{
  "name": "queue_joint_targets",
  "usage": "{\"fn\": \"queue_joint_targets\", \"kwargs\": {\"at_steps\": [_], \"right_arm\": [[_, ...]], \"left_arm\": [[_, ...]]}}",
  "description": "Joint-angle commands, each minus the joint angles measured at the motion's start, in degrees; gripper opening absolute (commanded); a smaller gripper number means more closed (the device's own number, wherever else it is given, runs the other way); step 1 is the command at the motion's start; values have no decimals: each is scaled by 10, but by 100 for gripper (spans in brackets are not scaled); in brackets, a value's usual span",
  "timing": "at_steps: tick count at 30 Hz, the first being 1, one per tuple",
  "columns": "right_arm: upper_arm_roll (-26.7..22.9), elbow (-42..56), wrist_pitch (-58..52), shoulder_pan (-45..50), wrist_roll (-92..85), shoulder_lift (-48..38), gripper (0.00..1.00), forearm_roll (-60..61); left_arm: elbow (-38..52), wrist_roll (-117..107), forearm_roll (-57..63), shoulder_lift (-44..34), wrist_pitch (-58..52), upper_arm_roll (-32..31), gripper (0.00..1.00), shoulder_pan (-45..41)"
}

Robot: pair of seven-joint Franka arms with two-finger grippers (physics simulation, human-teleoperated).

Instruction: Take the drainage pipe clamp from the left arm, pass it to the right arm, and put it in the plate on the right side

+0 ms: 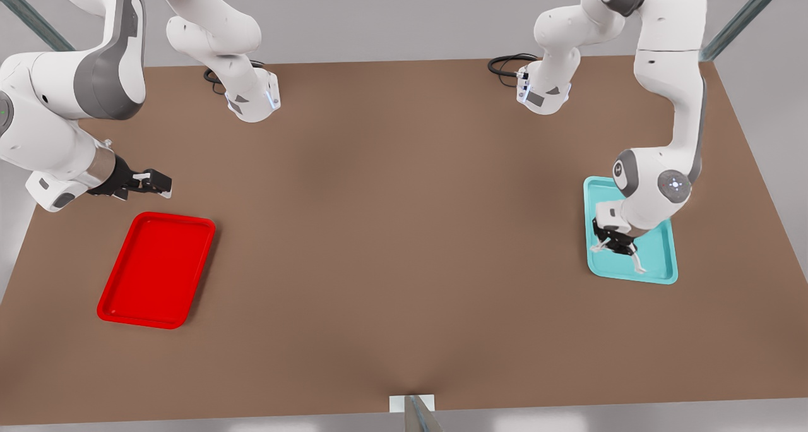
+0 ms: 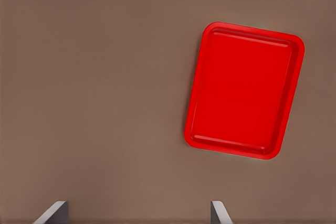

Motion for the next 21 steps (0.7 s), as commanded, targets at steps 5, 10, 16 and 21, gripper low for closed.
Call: {"fn": "queue_joint_targets", "kwargs": {"at_steps": [5, 10, 16, 21], "right_arm": [[1, 1, 8, 1, 2, -1, 100, 1], [5, 6, 3, 10, 1, 26, 100, -1], [14, 6, 24, 28, 3, 41, 100, 0], [18, 5, 27, 27, 6, 41, 100, 1]], "left_arm": [[96, -1025, -66, 11, -101, -12, 21, -159], [185, -1508, -61, 47, -101, -11, 21, -253], [289, -2027, -58, 76, -134, -10, 21, -311], [334, -2303, -239, 134, -138, -3, 21, -303]]}}
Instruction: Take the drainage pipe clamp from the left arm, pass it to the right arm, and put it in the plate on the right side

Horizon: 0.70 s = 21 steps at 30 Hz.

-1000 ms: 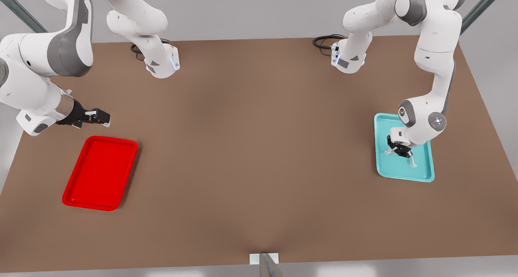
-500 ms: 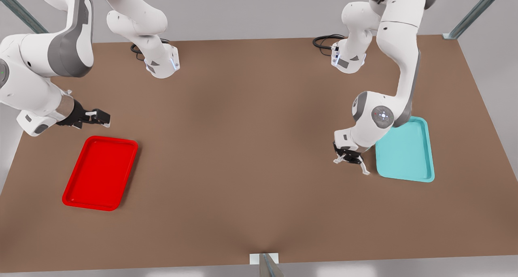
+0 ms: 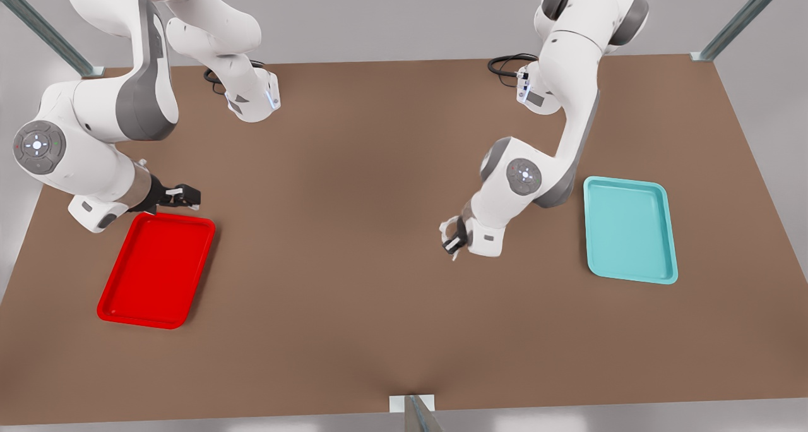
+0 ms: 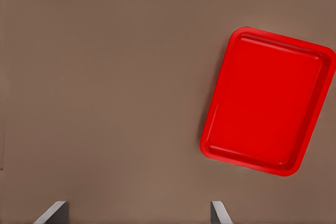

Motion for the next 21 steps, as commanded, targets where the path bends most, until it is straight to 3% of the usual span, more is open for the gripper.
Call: {"fn": "queue_joint_targets", "kwargs": {"at_steps": [1, 6, 8, 10, 14, 21], "right_arm": [[1, 0, 5, 1, 6, -1, 100, 1], [20, 3, 38, 37, 50, 25, 100, 1], [56, -1, 67, 43, 98, 42, 100, 19], [100, -5, 67, 47, 175, 42, 100, 17], [145, -15, 102, 47, 240, 49, 100, 18], [150, -52, 232, 98, 306, 75, 100, 16]], "left_arm": [[9, -1150, -89, 21, 10, -2, 21, -11], [9, -1426, -83, 38, 54, 12, 21, -72], [20, -1504, -79, 43, 54, 109, 21, -162], [45, -1528, -79, 63, 60, 113, 21, -164], [109, -1546, -80, 105, 71, 112, 21, -189], [125, -1524, -68, 128, 114, 109, 21, -223]]}}
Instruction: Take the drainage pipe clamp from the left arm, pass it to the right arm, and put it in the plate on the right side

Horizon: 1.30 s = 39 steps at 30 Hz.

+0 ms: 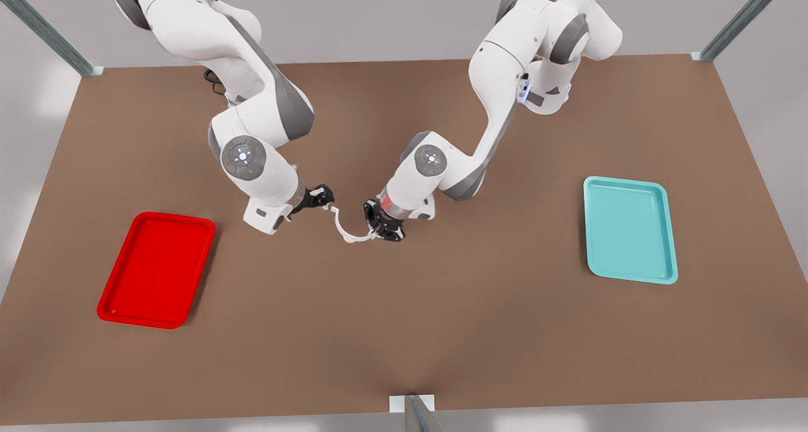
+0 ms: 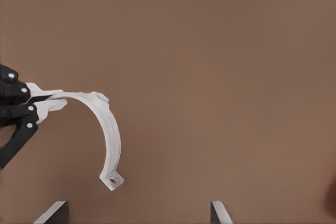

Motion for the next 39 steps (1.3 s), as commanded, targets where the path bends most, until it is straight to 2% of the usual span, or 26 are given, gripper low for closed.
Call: {"fn": "queue_joint_targets", "kwargs": {"at_steps": [1, 8, 25, 27, 29, 30, 31, 33, 37, 38, 39], "right_arm": [[0, -10, 77, 1, 163, 0, 100, 0], [1, -27, 119, 27, 164, 21, 100, 4], [6, -110, 171, 15, 155, 30, 100, 3], [6, -120, 184, 15, 155, 30, 84, 3], [6, -137, 198, 15, 155, 29, 82, 3], [8, -139, 198, 16, 155, 29, 77, 4], [9, -139, 198, 16, 155, 29, 61, 4], [9, -139, 198, 16, 155, 29, 22, 4], [9, -139, 199, 15, 155, 29, 21, 4], [9, -139, 205, 15, 156, 29, 21, 5], [9, -139, 205, 15, 156, 29, 21, 5]], "left_arm": [[2, -557, 5, 4, 27, 0, 21, 0], [6, -557, 5, 3, 28, 0, 21, -1], [10, -557, 4, -8, 12, -2, 21, -1], [11, -557, 4, -8, 12, -3, 21, -1], [11, -557, 4, -8, 12, -3, 21, -1], [11, -557, 4, -8, 12, -3, 21, -1], [11, -557, 4, -8, 12, -3, 21, -1], [12, -557, 4, -8, 12, -3, 21, -1], [15, -557, 4, -8, 12, -2, 21, -2], [15, -557, 4, -8, 13, -2, 45, -2], [15, -557, 4, -8, 13, -2, 100, -2]]}}
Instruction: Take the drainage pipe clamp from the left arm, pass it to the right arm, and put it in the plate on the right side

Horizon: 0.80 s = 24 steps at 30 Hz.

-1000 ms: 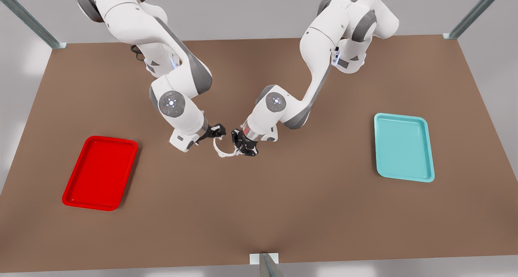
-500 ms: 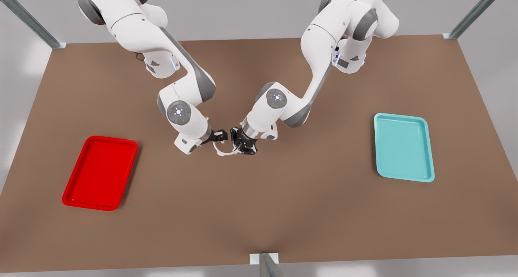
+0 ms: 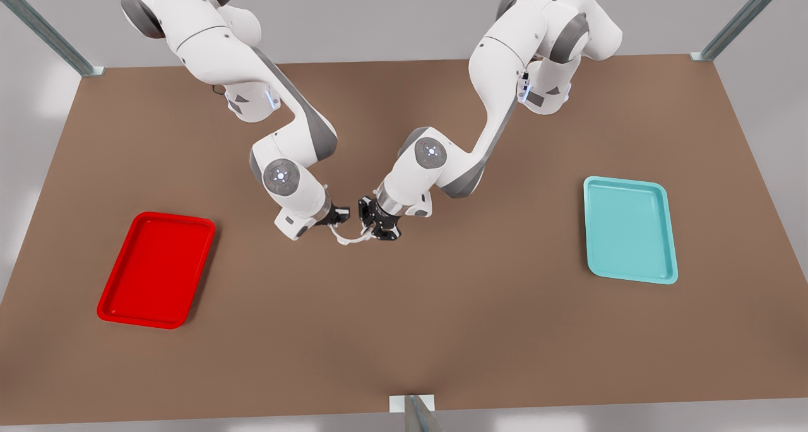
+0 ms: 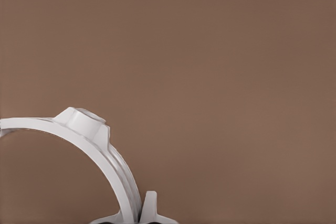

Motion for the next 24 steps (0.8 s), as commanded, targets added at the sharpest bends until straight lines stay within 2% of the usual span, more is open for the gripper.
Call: {"fn": "queue_joint_targets", "kwargs": {"at_steps": [1, 5, 7, 9, 11, 12, 13, 15, 16, 17, 18, 19, 21, 22, 24], "right_arm": [[0, 0, 8, 0, 21, -1, 21, -4], [0, -1, 7, 0, 21, -2, 21, -4], [0, -1, 5, -7, 20, -3, 21, -4], [0, -19, 5, -19, 18, -12, 21, -6], [-1, -41, 1, -51, 14, -25, 21, -11], [0, -62, 5, -74, 0, -36, 21, -51], [0, -65, 4, -102, -12, -38, 21, -57], [0, -74, 3, -177, -125, -41, 21, -57], [0, -79, 4, -214, -184, -40, 21, -57], [0, -80, 5, -244, -243, -38, 21, -57], [0, -85, 7, -279, -285, -38, 21, -57], [0, -90, 12, -302, -324, -38, 21, -57], [0, -121, 56, -340, -356, -41, 21, -57], [0, -130, 63, -363, -370, -41, 21, -57], [0, -139, 69, -399, -404, -38, 21, -57]], "left_arm": [[0, -557, 2, -2, 0, 1, 100, 0], [2, -526, 51, -11, -28, 0, 100, 6], [6, -303, 50, -41, -58, 3, 100, 47], [4, 26, 43, -54, -111, 0, 100, 111], [4, 530, 50, -60, -227, 5, 100, 171], [5, 728, 50, -66, -273, 5, 100, 229], [5, 920, 52, -67, -283, 7, 100, 271], [5, 1270, 149, -69, -304, 12, 100, 309], [5, 1418, 150, -94, -326, 14, 100, 332], [4, 1497, 151, -126, -361, 14, 100, 346], [-12, 1556, 193, -184, -388, -13, 100, 384], [-22, 1606, 229, -248, -468, -48, 100, 418], [-80, 1658, 229, -337, -498, -62, 100, 452], [-108, 1660, 230, -366, -495, -62, 100, 461], [-102, 1646, 247, -346, -493, -62, 100, 454]]}}
